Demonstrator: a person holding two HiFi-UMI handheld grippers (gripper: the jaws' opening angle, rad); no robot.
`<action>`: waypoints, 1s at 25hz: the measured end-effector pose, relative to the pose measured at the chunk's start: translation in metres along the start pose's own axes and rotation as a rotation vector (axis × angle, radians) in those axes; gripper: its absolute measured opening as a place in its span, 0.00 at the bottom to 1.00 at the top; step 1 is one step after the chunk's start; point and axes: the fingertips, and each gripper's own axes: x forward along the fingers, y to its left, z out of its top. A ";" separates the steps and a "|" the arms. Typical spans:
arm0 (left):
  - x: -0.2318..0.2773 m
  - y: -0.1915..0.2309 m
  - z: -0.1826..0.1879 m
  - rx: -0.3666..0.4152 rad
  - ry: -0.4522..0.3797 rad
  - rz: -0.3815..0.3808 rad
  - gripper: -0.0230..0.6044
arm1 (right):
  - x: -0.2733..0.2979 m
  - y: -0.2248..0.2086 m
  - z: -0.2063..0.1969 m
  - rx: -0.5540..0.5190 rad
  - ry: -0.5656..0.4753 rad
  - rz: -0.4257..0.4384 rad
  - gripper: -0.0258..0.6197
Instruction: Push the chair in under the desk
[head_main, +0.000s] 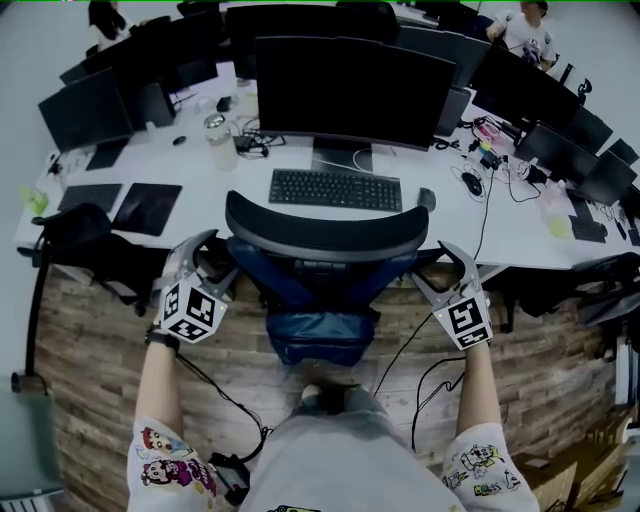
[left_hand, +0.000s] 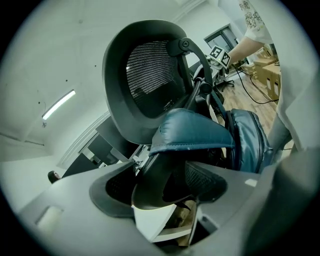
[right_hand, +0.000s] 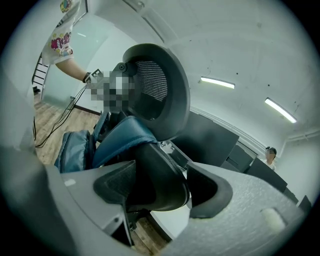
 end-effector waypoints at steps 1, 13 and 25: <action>-0.002 0.000 0.000 -0.001 0.003 0.007 0.53 | -0.003 0.001 -0.001 0.001 0.005 0.000 0.52; -0.046 -0.024 -0.004 -0.132 -0.001 0.059 0.53 | -0.037 0.035 0.012 0.103 -0.056 -0.005 0.52; -0.080 -0.073 0.050 -0.453 -0.139 0.084 0.41 | -0.066 0.074 0.057 0.325 -0.219 0.009 0.46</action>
